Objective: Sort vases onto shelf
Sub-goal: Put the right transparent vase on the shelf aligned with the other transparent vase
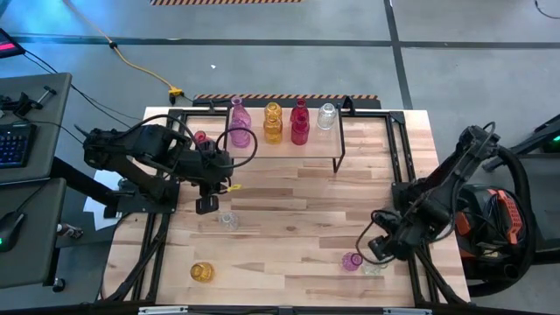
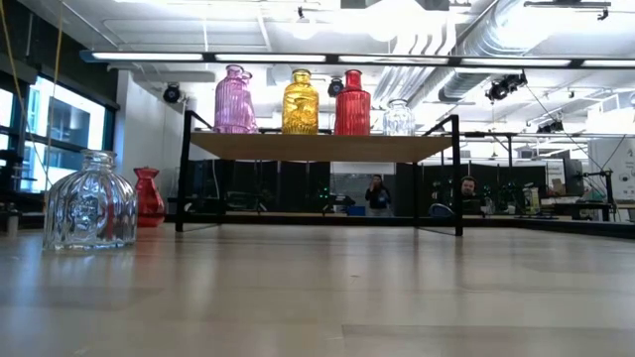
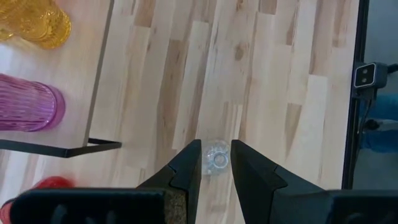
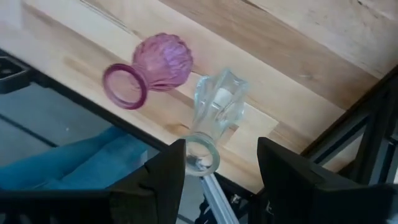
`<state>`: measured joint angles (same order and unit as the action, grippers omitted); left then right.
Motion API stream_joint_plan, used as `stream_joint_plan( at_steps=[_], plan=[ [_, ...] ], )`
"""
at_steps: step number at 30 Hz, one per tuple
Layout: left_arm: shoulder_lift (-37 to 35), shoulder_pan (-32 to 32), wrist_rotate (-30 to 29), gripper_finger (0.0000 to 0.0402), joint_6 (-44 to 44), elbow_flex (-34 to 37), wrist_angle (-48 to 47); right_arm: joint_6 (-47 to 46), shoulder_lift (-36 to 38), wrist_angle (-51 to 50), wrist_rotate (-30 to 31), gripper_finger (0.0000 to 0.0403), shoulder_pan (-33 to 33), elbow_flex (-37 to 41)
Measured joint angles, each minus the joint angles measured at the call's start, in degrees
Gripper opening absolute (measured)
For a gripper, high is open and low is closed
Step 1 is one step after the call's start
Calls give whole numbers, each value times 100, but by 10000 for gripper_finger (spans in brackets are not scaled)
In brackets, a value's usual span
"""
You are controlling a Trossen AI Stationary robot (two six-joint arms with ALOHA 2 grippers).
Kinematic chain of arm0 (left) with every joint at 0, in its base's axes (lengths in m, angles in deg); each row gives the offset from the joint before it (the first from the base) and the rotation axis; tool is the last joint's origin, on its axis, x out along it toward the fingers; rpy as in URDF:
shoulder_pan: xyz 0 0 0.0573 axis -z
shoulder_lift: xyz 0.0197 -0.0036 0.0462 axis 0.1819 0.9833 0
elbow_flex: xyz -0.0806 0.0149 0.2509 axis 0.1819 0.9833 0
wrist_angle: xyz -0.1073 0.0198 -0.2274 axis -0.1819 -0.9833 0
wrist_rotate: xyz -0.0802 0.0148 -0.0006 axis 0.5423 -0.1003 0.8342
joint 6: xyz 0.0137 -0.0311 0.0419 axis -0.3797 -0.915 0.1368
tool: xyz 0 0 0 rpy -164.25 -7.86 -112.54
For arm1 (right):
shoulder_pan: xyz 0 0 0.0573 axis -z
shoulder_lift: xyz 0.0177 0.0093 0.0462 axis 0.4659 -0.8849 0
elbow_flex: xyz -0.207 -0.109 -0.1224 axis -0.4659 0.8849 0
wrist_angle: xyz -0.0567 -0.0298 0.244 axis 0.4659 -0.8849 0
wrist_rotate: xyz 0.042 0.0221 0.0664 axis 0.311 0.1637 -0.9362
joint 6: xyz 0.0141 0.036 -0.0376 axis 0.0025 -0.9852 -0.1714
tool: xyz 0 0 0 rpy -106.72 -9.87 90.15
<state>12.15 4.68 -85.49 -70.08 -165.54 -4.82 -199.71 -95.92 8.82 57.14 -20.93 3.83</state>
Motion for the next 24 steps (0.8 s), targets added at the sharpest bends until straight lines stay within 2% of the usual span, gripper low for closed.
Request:
stream_joint_plan(
  at_steps=[15,24],
  plan=[
    [0,-1,0,76,53,0,0,-247,-643,383,44,181,-232,0],
    [2,-3,0,76,82,0,3,-463,-697,529,106,181,-506,-81]
  ],
)
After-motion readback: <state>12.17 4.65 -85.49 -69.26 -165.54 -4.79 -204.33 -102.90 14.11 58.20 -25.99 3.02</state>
